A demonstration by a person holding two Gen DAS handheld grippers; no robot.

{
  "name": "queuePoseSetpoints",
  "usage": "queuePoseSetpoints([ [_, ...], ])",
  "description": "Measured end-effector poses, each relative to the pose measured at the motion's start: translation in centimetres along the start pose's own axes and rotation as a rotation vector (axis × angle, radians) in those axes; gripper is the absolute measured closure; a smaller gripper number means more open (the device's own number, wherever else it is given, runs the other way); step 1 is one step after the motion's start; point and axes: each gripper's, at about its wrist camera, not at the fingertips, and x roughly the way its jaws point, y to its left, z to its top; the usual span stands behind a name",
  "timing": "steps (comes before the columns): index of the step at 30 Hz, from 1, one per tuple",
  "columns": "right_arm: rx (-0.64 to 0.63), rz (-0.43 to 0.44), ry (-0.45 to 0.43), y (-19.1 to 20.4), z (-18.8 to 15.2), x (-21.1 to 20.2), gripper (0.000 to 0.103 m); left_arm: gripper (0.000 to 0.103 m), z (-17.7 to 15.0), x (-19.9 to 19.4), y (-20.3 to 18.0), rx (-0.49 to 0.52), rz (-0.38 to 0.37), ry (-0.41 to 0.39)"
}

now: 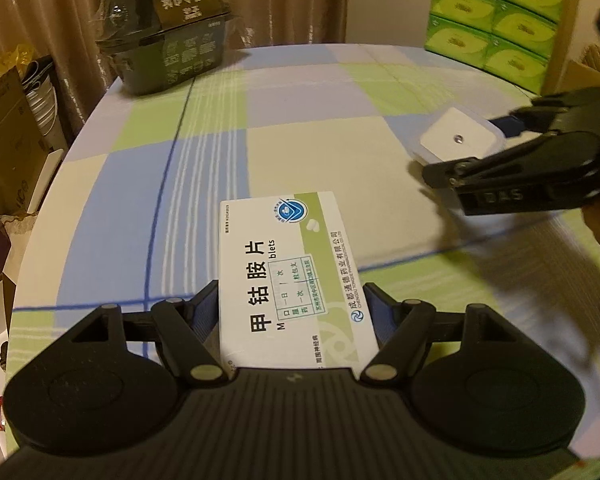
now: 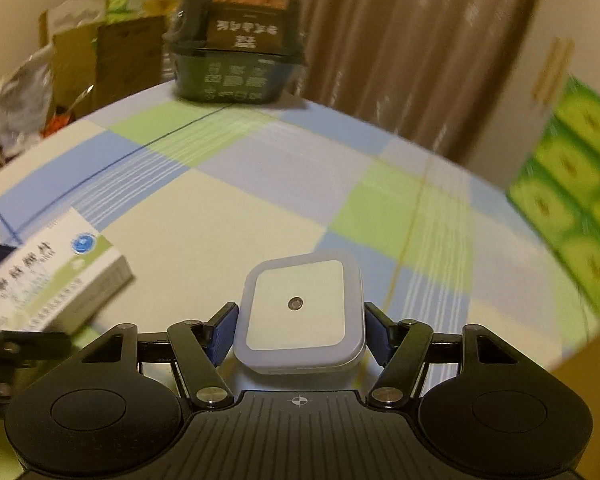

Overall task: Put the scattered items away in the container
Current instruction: 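Carry the night-light and blue-logo medicine box over the cardboard box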

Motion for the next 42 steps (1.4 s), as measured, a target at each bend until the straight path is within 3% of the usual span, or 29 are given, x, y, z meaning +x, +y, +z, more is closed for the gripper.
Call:
queuePoseSetpoints([
  [10, 0.223, 0.063, 0.056, -0.3, -7.3, -11.1, 0.04, 0.033, -4.5, -4.7, -4.4, -0.008, -0.056, 0.039],
  [17, 0.286, 0.067, 0.071, -0.5, -11.4, -17.6, 0.04, 0.033, -7.6, -8.5, -8.8, 0.005, -0.09, 0.075],
  [27, 0.32, 0.055, -0.003, -1.4, -12.6, -24.2, 0.04, 0.033, -8.4, -13.4, -13.0, 0.027, -0.111, 0.065],
  [42, 0.341, 0.035, -0.11, -3.1, -12.5, -30.0, 0.04, 0.033, -6.7, -18.5, -16.2, 0.072, -0.095, 0.001],
])
